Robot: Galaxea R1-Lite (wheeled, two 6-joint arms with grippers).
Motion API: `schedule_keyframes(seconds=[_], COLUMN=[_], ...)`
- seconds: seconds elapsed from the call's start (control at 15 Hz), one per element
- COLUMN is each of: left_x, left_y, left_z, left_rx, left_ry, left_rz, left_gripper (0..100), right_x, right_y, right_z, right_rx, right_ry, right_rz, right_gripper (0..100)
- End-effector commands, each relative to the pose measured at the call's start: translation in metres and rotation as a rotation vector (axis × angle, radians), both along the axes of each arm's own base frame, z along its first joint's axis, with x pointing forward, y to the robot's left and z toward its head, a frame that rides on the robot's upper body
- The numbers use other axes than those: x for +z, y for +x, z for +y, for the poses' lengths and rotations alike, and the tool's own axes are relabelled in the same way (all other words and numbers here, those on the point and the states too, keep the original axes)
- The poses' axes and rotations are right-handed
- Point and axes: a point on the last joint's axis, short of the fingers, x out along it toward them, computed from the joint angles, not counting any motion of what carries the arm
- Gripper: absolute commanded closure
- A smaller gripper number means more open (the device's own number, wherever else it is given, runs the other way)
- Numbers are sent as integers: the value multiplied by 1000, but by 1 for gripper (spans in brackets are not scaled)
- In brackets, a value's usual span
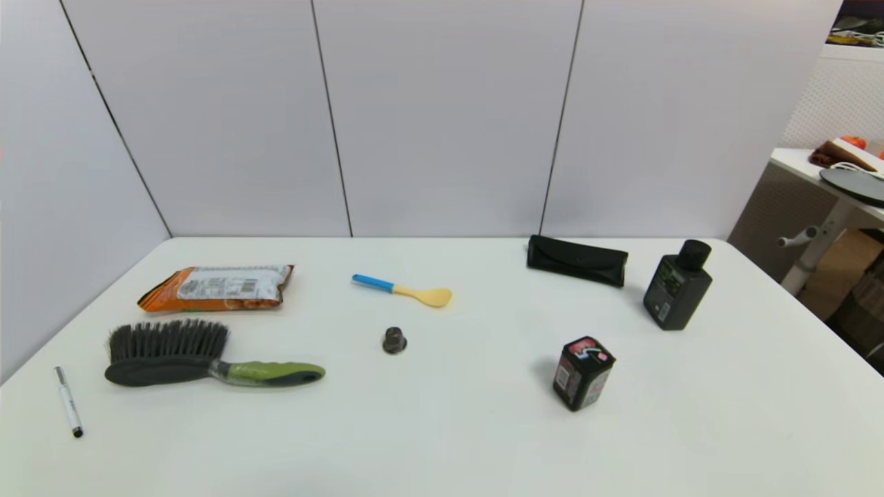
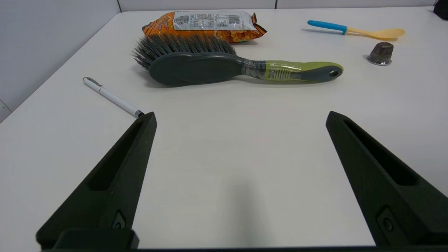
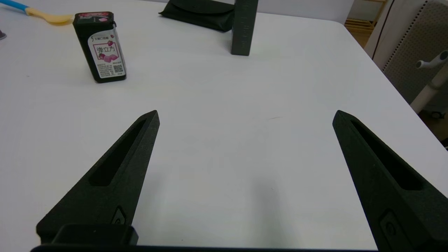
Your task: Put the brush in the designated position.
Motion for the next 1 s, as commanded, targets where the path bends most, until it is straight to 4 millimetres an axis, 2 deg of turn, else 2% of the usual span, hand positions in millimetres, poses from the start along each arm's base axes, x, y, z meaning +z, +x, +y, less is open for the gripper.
schedule_keyframes(seconds=[0.07, 1.0], left_x=[0, 4], left_y=[0, 0], left_z=[0, 0], left_rx=[0, 5], left_ry=[0, 14], left_rz=[2, -32], left_gripper=[0, 0], right_x=[0, 0], right_y=[0, 0], right_z=[0, 0], right_rx=[1, 1], right_ry=[0, 0], right_rz=[2, 2], right_gripper=[0, 0])
